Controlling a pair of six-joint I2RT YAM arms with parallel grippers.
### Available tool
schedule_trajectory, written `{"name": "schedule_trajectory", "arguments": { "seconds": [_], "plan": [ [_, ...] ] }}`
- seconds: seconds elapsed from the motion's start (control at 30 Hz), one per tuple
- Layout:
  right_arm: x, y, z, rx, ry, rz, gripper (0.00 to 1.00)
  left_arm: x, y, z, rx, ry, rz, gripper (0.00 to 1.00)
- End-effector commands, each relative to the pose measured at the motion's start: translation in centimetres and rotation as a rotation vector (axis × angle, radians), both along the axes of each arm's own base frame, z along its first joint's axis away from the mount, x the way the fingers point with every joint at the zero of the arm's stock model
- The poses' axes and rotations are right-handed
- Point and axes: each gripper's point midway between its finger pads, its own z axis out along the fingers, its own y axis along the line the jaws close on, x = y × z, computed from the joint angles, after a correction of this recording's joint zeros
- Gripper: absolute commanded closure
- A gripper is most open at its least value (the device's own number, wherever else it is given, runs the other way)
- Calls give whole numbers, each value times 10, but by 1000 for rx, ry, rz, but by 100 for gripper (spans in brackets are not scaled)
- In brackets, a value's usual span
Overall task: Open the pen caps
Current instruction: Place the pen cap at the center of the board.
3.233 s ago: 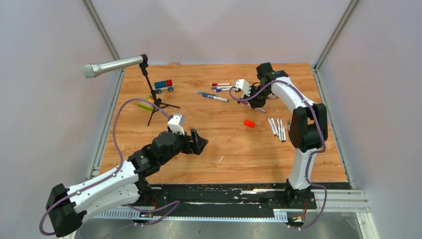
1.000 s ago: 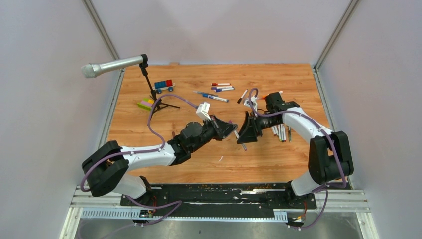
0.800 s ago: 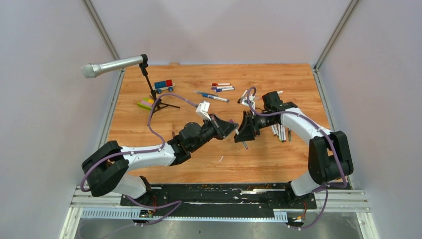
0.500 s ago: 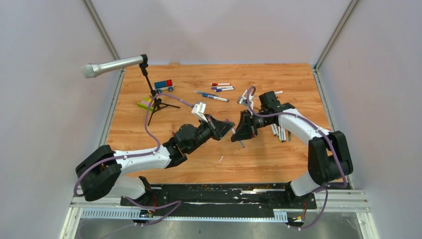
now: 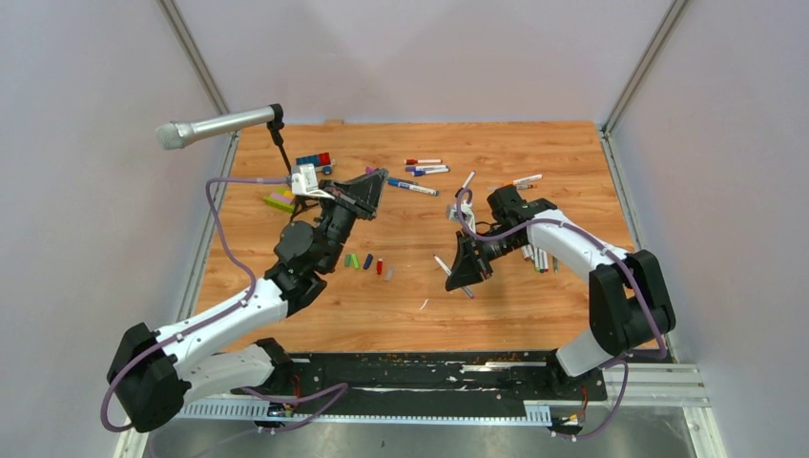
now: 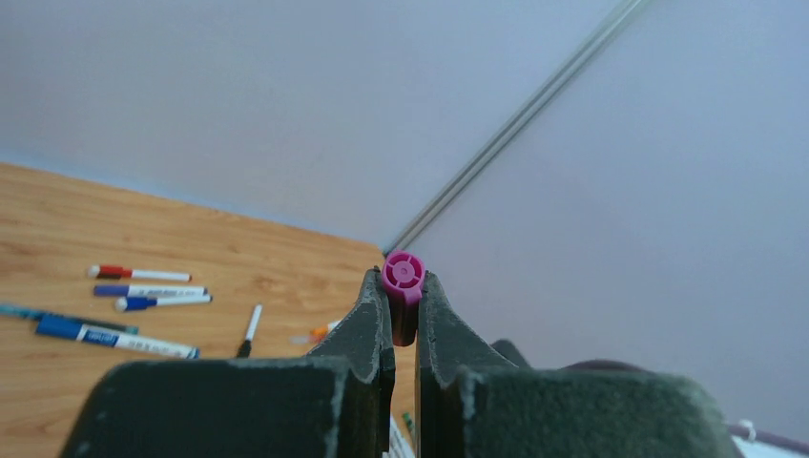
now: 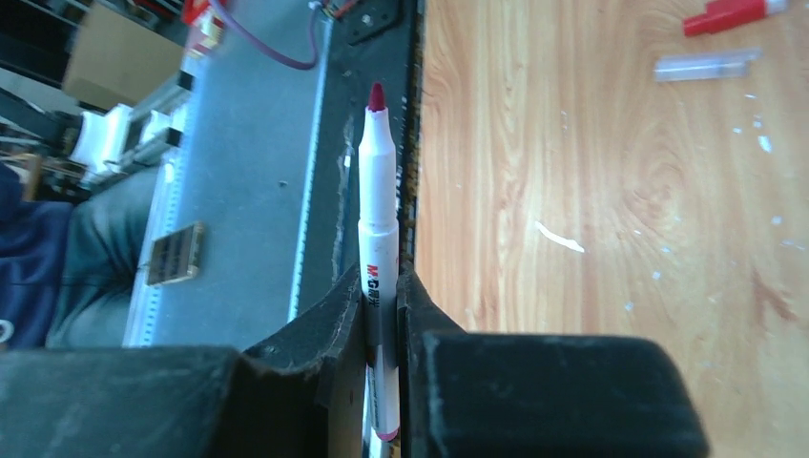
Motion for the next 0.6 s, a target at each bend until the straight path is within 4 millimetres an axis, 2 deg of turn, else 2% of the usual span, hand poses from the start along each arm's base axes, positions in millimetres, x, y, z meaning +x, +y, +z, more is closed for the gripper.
{"name": "schedule_trajectory", "arguments": {
  "seconds": [0.0,0.2,0.33,0.57],
  "plan": [
    [13,-15,2,-54,-191,12,100,-9,-2,-34,77,104,-47,100],
    [40,-50,-10,-182,-285,-84,100,-28,4,-91,219,290,-100,100],
    [55,-71,-7,-186,-290,-181,100,-40,6,-136,303,418,-137,100],
    [68,-92,0,-165,-295,-284,100,-59,-10,-188,436,567,-272,99]
  ]
}}
